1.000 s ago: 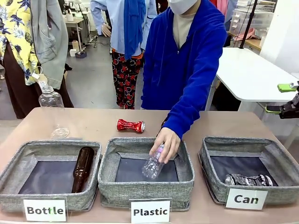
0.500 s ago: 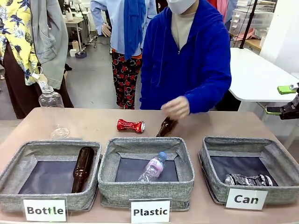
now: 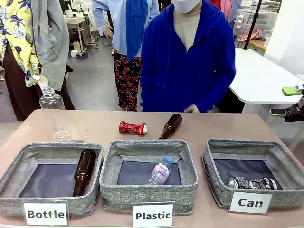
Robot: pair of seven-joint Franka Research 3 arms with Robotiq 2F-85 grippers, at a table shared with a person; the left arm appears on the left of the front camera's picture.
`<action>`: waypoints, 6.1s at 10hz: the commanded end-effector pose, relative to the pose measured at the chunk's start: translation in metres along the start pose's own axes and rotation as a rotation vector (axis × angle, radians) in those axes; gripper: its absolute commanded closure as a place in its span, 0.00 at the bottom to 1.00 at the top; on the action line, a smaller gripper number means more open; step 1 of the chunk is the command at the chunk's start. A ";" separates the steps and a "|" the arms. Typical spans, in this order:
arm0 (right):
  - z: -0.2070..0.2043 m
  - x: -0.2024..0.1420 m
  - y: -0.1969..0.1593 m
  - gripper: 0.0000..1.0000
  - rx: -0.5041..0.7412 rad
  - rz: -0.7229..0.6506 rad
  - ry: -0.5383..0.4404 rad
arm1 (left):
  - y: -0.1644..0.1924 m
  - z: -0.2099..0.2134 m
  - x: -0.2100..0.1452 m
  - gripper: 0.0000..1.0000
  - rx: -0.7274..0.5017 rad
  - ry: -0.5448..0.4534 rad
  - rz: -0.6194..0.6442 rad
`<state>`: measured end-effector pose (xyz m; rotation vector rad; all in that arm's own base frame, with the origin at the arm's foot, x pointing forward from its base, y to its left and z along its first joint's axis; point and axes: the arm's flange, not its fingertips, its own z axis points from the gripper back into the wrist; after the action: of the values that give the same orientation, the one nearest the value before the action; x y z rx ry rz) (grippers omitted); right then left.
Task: Sort the can waste into the basket.
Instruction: Pick up the can waste from the table and place it in the right Fabric basket.
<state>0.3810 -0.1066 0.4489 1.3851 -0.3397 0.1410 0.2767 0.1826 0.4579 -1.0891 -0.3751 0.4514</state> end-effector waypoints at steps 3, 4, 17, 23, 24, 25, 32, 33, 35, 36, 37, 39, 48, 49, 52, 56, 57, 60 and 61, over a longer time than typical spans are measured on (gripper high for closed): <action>0.005 0.001 0.002 0.00 0.005 0.021 0.010 | -0.042 -0.019 -0.016 0.00 0.089 0.049 -0.210; 0.005 0.001 0.002 0.00 0.005 0.021 0.010 | -0.072 -0.046 -0.018 0.00 0.177 0.140 -0.304; 0.005 0.001 0.002 0.00 0.005 0.021 0.010 | -0.165 -0.303 -0.121 0.00 0.685 0.252 -0.778; 0.005 0.001 0.002 0.00 0.005 0.021 0.010 | -0.213 -0.364 -0.114 0.00 0.676 0.337 -0.986; 0.005 0.001 0.002 0.00 0.005 0.021 0.010 | -0.203 -0.315 -0.112 0.00 0.585 0.352 -0.975; 0.005 0.001 0.002 0.00 0.005 0.021 0.010 | -0.191 -0.261 -0.117 0.00 0.531 0.352 -0.967; 0.005 0.001 0.002 0.00 0.005 0.021 0.010 | -0.151 -0.002 -0.064 0.00 0.294 0.290 -0.653; 0.005 0.001 0.002 0.00 0.005 0.021 0.010 | -0.132 0.021 -0.049 0.00 0.177 0.290 -0.621; 0.005 0.001 0.002 0.00 0.005 0.021 0.010 | -0.078 0.050 -0.031 0.00 -0.025 0.219 -0.530; 0.005 0.001 0.002 0.00 0.005 0.021 0.010 | -0.062 0.049 -0.025 0.00 -0.086 0.221 -0.515; 0.005 0.001 0.002 0.00 0.005 0.021 0.010 | -0.052 0.044 -0.022 0.00 -0.096 0.229 -0.497; 0.005 0.001 0.002 0.00 0.005 0.021 0.010 | -0.052 0.035 -0.021 0.00 -0.075 0.253 -0.491; 0.005 0.001 0.002 0.00 0.005 0.021 0.010 | -0.151 -0.194 0.030 0.00 0.207 0.679 -0.582; 0.005 0.001 0.002 0.00 0.005 0.021 0.010 | -0.156 -0.228 0.042 0.00 0.228 0.755 -0.563; 0.005 0.001 0.002 0.00 0.005 0.021 0.010 | -0.165 -0.232 0.043 0.00 0.165 0.746 -0.589; 0.005 0.001 0.002 0.00 0.005 0.021 0.010 | -0.139 -0.163 0.002 0.00 0.154 0.586 -0.609; 0.005 0.001 0.002 0.00 0.005 0.021 0.010 | -0.140 -0.168 0.001 0.00 0.170 0.572 -0.603; 0.005 0.001 0.002 0.00 0.005 0.021 0.010 | -0.166 -0.238 0.007 0.00 0.329 0.564 -0.705; 0.005 0.001 0.002 0.00 0.005 0.021 0.010 | -0.178 -0.268 0.012 0.00 0.351 0.578 -0.757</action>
<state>0.3814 -0.1084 0.4509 1.3855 -0.3423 0.1439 0.4230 -0.0690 0.5070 -0.6930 -0.1656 -0.4360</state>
